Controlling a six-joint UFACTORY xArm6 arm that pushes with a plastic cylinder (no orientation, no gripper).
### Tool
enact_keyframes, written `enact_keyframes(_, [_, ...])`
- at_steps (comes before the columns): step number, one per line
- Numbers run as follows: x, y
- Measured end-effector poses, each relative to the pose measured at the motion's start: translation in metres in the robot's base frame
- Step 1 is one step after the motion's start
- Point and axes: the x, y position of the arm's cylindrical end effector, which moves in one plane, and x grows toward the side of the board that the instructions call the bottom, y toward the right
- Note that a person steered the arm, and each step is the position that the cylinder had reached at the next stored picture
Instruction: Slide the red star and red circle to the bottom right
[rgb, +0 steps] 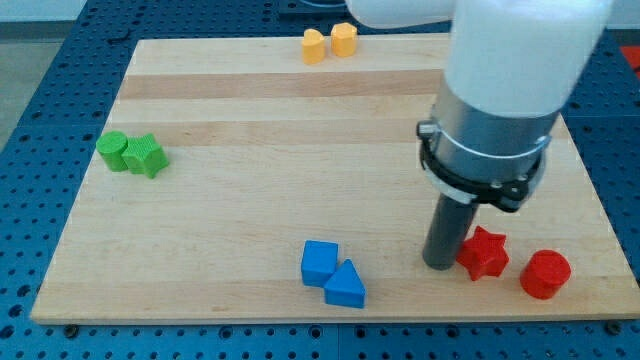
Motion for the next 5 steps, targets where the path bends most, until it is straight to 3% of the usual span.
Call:
enact_keyframes(4, [0.003,0.051])
enact_keyframes(5, [0.022,0.050])
